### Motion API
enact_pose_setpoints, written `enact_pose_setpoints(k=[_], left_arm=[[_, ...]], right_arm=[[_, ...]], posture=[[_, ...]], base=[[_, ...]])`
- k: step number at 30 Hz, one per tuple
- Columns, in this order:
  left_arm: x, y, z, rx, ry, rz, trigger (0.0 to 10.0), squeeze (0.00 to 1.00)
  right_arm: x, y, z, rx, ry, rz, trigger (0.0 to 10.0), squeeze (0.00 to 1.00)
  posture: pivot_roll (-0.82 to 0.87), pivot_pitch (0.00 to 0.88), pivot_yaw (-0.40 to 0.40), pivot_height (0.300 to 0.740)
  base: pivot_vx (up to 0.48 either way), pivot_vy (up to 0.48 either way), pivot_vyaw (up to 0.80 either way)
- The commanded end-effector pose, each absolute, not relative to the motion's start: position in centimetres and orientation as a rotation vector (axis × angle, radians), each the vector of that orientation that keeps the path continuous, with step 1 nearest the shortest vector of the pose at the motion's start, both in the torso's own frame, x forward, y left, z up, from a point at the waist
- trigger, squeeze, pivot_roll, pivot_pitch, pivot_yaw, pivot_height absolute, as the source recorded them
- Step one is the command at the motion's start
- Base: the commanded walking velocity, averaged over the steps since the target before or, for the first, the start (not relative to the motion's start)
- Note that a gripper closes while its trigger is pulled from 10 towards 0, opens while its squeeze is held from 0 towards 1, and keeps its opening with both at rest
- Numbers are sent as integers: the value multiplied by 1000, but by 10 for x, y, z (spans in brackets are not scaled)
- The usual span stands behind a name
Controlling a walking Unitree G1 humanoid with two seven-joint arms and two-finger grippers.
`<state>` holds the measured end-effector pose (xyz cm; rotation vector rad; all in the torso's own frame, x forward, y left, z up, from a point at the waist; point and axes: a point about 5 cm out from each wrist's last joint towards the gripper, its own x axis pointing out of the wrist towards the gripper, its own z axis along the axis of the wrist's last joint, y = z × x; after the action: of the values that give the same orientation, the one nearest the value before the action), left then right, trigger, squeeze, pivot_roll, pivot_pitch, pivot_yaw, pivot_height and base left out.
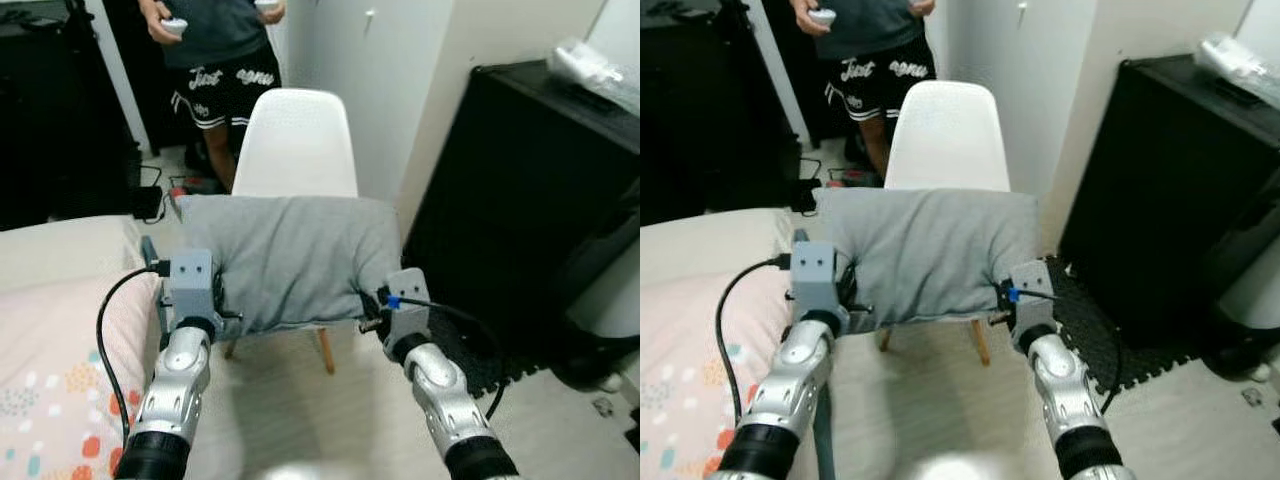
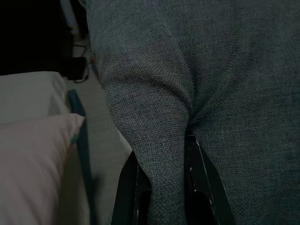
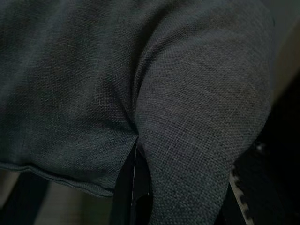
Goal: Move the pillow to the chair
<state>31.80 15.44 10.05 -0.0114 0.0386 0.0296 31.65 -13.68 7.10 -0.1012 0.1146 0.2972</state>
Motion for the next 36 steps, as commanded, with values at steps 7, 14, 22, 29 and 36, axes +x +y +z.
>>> enact_pose_setpoints(k=[7, 14, 22, 29, 36], left_arm=[[320, 146, 109, -14, 0, 2, 10000, 0], [320, 146, 109, -18, 0, 1, 10000, 0], [320, 146, 109, -19, 1, 2, 10000, 0], [321, 145, 109, -19, 2, 0, 10000, 0], [321, 145, 109, -17, 2, -1, 10000, 0]], right_arm=[[316, -132, 74, -115, 90, 328, 10000, 0], [316, -132, 74, -117, 93, 328, 10000, 0], [315, -132, 73, -117, 98, 328, 10000, 0], [315, -131, 71, -119, 107, 329, 10000, 0], [315, -131, 70, -118, 109, 333, 10000, 0]], posture=[[-15, 95, 14, 740], [-16, 97, 15, 740], [-16, 99, 16, 740], [-14, 101, 17, 740], [-14, 99, 17, 740]], base=[[309, 0, 0], [310, 0, 0], [318, 0, 0], [326, 0, 0], [326, 0, 0]])
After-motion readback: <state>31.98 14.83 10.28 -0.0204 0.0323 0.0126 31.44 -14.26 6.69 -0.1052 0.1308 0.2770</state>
